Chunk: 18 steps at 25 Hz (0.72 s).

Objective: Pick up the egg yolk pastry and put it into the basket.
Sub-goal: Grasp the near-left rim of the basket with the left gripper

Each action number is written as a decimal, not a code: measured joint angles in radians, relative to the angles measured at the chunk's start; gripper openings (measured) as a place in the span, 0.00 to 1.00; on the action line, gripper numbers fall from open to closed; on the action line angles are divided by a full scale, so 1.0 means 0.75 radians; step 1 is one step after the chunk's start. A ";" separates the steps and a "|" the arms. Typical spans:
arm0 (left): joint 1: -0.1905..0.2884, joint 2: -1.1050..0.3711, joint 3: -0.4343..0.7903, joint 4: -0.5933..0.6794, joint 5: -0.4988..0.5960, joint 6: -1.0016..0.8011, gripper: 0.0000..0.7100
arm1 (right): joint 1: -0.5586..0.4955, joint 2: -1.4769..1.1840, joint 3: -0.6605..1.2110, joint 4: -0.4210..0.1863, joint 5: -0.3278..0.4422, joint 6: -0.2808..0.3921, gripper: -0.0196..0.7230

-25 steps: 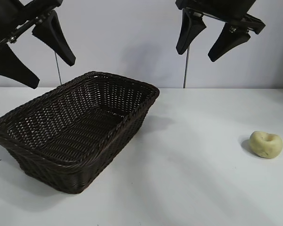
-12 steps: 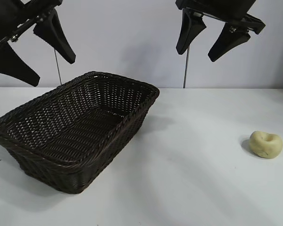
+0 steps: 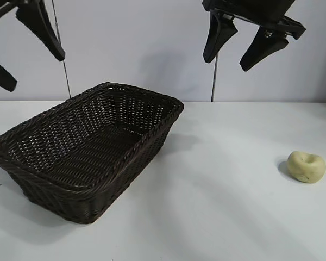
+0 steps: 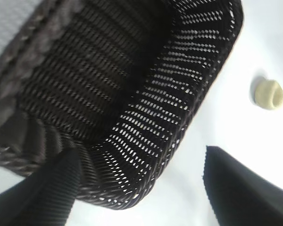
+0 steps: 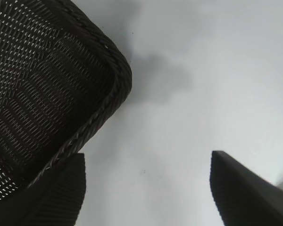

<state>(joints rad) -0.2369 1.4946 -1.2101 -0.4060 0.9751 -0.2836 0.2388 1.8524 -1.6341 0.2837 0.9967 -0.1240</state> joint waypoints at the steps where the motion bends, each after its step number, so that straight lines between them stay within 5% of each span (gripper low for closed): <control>1: 0.000 -0.018 0.000 0.032 0.008 -0.050 0.75 | 0.000 0.000 0.000 0.000 0.000 0.000 0.74; 10: -0.002 -0.126 0.141 0.120 0.032 -0.404 0.75 | 0.000 0.000 0.000 0.000 0.000 0.000 0.74; 18: -0.003 -0.235 0.465 0.122 -0.170 -0.620 0.75 | 0.000 0.000 0.000 -0.006 0.002 0.000 0.74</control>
<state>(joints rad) -0.2393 1.3185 -0.8616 -0.3144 0.8473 -0.7485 0.2388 1.8524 -1.6341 0.2788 0.9983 -0.1240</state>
